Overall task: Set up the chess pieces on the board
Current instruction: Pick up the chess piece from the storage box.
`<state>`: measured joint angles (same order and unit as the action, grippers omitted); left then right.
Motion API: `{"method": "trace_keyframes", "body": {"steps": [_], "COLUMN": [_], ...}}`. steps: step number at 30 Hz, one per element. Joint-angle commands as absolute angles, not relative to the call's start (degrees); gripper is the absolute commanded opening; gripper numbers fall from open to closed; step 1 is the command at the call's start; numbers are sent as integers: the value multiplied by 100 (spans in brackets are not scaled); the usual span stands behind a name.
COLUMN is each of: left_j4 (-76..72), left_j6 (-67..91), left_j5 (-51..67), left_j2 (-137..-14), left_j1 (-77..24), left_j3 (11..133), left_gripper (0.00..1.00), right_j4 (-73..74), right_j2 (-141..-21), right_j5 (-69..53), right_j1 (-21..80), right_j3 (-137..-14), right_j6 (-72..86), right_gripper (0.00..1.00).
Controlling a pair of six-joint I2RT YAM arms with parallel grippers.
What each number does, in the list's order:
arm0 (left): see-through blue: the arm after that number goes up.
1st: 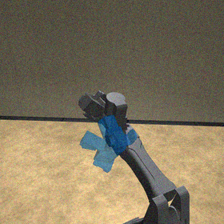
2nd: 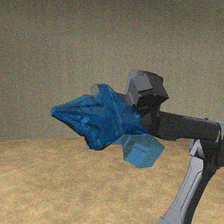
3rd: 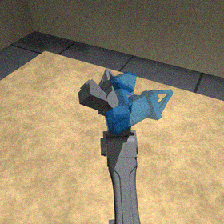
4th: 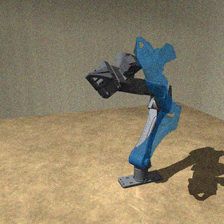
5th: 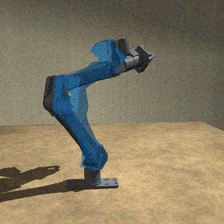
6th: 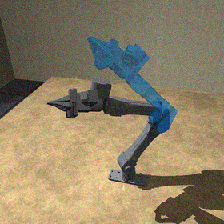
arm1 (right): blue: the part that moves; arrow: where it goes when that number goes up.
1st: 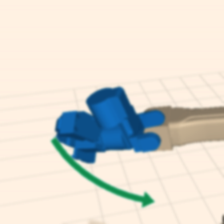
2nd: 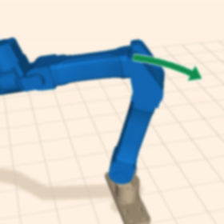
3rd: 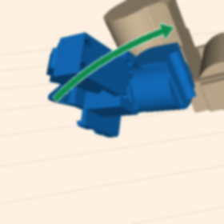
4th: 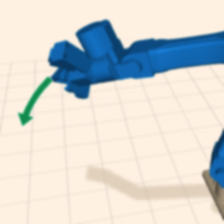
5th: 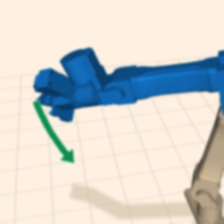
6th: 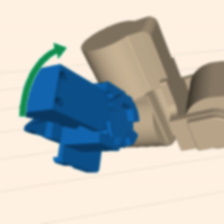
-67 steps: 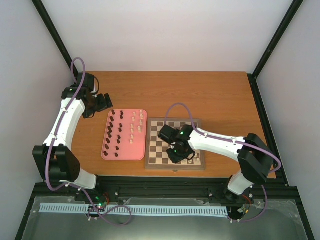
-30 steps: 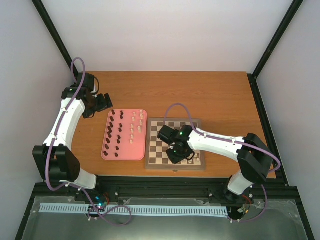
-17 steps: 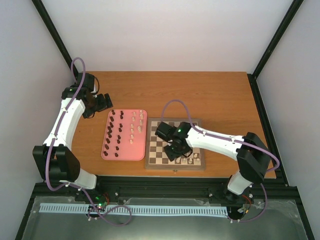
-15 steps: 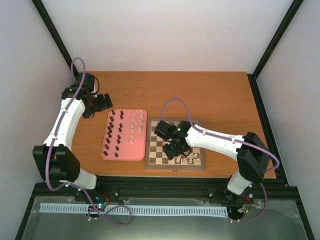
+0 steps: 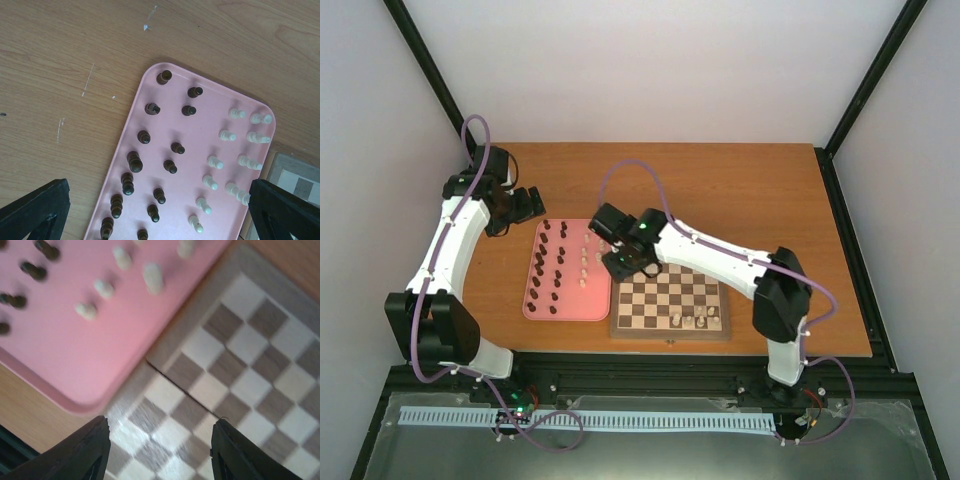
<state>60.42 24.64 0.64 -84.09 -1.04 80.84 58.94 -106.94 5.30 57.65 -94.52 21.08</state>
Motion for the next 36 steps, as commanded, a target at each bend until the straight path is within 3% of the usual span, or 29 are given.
{"method": "trace_keyframes", "body": {"steps": [1,23,36], "left_j4": [6029,5996,5969], "left_j6": [2461,2489,2483], "left_j5": [135,163,146], "left_j2": [-8214,-8079,-8132], "left_j1": [-121,-122,-120], "left_j3": [8163,7988,7956], "left_gripper": [100,100,100], "right_j4": [5795,6104,6274], "right_j2": [-11433,-13742,-14187], "right_j5": [449,-507,-306], "right_j1": [5827,6108,6087], "right_j3": [-10364,-12639,-13044], "right_j6": [1817,1599,1592], "right_gripper": [56,39,38]}}
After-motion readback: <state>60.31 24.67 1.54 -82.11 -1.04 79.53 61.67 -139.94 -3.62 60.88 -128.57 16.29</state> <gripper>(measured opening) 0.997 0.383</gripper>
